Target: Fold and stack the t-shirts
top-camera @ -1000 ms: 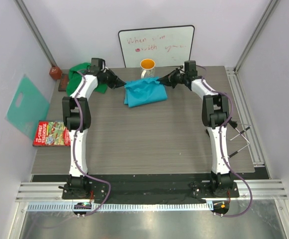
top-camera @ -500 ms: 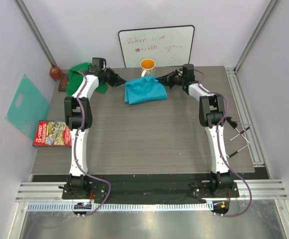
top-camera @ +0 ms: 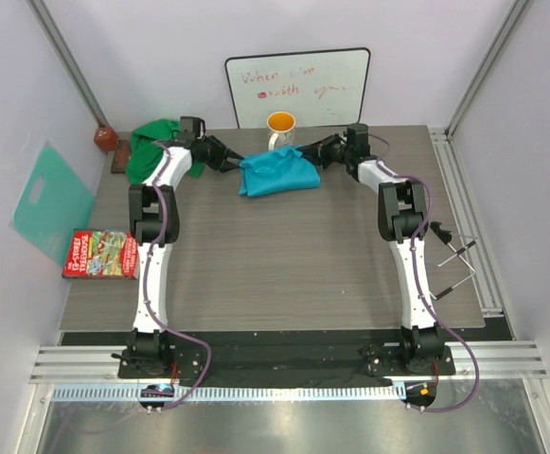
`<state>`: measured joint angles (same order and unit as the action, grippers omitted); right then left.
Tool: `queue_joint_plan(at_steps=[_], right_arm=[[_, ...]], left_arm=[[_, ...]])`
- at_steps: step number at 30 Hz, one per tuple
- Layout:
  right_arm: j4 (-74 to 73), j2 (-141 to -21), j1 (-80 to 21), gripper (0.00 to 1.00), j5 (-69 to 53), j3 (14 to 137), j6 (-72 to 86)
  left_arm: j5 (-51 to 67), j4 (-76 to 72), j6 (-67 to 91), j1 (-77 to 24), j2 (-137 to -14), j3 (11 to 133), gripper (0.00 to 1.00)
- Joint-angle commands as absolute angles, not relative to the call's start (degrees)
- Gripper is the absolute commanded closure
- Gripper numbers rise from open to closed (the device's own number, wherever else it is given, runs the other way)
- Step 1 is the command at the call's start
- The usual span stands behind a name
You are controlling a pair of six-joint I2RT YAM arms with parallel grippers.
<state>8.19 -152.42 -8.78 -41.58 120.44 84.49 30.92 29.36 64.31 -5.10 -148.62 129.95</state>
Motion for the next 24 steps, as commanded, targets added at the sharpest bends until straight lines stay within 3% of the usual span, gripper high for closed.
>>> queue_joint_plan(at_steps=[1,12,19,24], right_arm=[[9.7,-151.4,-8.5,0.78,-41.2,122.5,84.7],[9.7,-145.1,-6.4,0.78,-41.9,118.0,81.4],[7.6,-136.9,-6.1,0.79,-42.7,111.0,74.8],[6.9,-135.5,-5.5,0.80,-44.4,108.7,73.6]], left_arm=[[27.9,28.3,63.0,-4.2,-144.9,129.8,0.64],[20.2,29.5,56.3,-3.4,-127.9,119.7,0.65],[27.6,27.5,53.8,-8.1,-126.4,116.1,0.92],[28.6,27.2,51.5,-14.0,-128.9,114.3,1.00]])
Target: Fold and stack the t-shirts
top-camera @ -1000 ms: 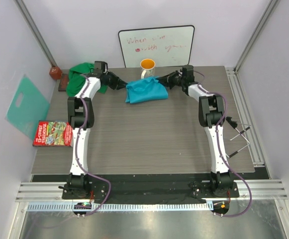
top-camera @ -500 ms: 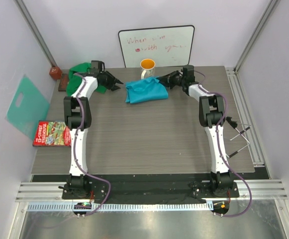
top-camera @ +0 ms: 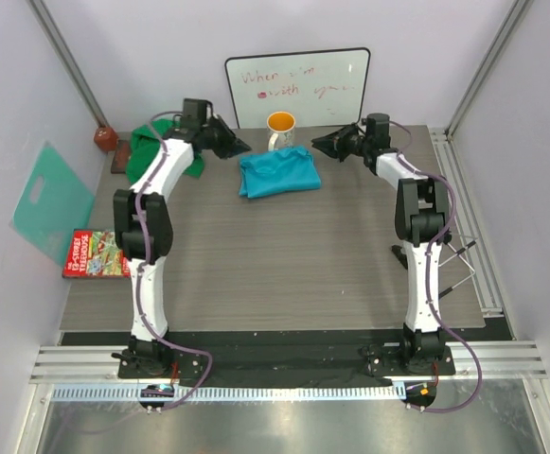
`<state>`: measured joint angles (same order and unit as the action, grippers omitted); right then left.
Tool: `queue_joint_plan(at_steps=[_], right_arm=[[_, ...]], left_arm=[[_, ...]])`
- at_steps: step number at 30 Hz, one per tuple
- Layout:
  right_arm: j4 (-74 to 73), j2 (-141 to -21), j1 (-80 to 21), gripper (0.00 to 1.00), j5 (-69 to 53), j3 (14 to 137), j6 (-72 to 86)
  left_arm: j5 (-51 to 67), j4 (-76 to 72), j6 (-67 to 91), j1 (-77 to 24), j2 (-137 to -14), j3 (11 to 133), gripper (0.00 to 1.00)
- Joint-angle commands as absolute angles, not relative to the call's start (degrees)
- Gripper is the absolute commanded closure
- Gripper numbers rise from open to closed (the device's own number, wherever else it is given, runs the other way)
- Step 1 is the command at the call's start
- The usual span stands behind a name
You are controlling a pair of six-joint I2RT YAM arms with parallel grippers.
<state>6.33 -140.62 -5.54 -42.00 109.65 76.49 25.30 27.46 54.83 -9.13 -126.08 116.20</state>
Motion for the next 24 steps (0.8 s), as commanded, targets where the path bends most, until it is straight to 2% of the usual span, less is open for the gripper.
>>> queue_joint_plan(at_steps=[1,8,24], right_arm=[[6.9,-135.4,-5.4,0.80,-44.6,108.8,73.5],[2.3,-135.6,-6.3,0.82,-46.4,112.8,70.1],[-6.7,-139.6,-10.2,0.85,-46.5,113.9,61.3]], left_arm=[[28.8,27.2,51.0,-14.9,-129.6,114.5,1.00],[29.2,26.7,49.9,-20.0,-134.0,114.0,1.00],[25.0,24.7,48.4,-20.1,-134.7,110.0,1.00]])
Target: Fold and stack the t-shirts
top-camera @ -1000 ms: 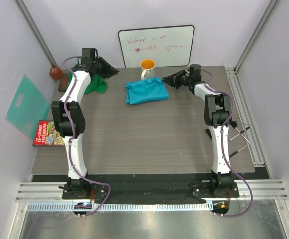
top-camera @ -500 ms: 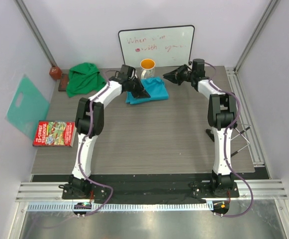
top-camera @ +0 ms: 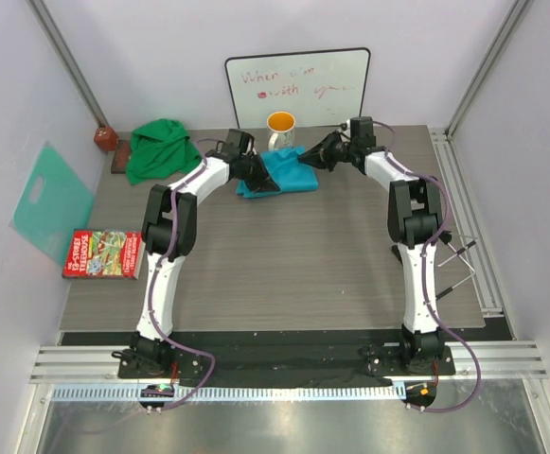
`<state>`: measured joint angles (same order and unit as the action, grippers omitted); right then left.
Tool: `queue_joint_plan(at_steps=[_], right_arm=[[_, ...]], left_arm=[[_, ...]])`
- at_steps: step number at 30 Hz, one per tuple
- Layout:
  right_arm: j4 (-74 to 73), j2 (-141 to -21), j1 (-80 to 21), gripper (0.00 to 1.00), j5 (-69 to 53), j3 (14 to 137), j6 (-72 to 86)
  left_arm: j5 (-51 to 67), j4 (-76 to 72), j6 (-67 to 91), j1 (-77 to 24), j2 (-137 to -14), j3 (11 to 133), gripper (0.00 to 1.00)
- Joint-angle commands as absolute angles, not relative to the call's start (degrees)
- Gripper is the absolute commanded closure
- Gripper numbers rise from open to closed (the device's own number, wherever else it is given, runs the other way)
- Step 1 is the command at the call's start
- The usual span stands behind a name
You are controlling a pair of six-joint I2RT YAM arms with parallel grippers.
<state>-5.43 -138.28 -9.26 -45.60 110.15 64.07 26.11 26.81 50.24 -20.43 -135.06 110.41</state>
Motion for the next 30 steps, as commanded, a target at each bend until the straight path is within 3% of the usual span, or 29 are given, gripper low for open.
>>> queue_joint_plan(at_steps=[1,21,30], right_arm=[[-7.2,-140.2,-10.6,0.85,-46.7,115.4,61.1],[-15.4,-147.5,-12.6,0.87,-40.7,118.4,56.1],[-16.0,-147.3,-12.7,0.87,-40.8,119.4,56.0]], left_arm=[[24.9,24.8,48.4,-19.9,-134.7,110.0,1.00],[28.7,18.9,48.3,-17.2,-130.8,95.3,1.00],[29.9,17.2,45.7,-17.1,-119.4,87.3,1.00]])
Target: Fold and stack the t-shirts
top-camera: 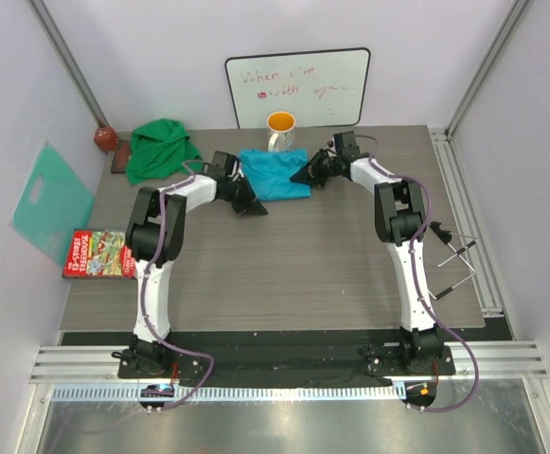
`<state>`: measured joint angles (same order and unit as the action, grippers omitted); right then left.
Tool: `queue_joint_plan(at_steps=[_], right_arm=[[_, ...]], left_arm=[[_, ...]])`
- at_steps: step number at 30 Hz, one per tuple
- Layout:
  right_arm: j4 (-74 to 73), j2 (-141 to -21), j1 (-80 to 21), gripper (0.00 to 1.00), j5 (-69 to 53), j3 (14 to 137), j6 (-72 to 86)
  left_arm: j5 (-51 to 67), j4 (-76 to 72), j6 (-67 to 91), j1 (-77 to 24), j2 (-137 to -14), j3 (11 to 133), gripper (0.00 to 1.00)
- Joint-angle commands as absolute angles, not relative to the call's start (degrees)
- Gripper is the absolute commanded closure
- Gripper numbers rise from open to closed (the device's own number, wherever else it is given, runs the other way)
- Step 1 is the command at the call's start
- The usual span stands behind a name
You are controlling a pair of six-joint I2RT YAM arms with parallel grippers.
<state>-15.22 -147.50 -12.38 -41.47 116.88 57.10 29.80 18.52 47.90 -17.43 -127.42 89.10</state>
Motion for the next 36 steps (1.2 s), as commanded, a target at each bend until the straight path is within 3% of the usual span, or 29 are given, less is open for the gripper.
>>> queue_joint_plan(at_steps=[1,11,22,36], right_arm=[[-16.0,-147.4,-12.7,0.87,-40.9,119.4,56.1],[-16.0,-147.1,-13.1,0.87,-42.2,118.7,56.2],[-16.3,-146.6,-13.9,0.88,-42.9,116.8,55.4],[-21.2,-139.4,-15.2,0.92,-40.5,108.3,47.7]], left_arm=[[29.4,17.0,45.5,-17.2,-118.4,87.4,1.00],[28.8,22.3,43.9,-16.4,-123.3,101.0,1.00],[22.3,28.9,43.2,-14.9,-138.3,112.5,1.00],[17.6,30.1,41.4,-15.6,-129.2,94.2,1.00]])
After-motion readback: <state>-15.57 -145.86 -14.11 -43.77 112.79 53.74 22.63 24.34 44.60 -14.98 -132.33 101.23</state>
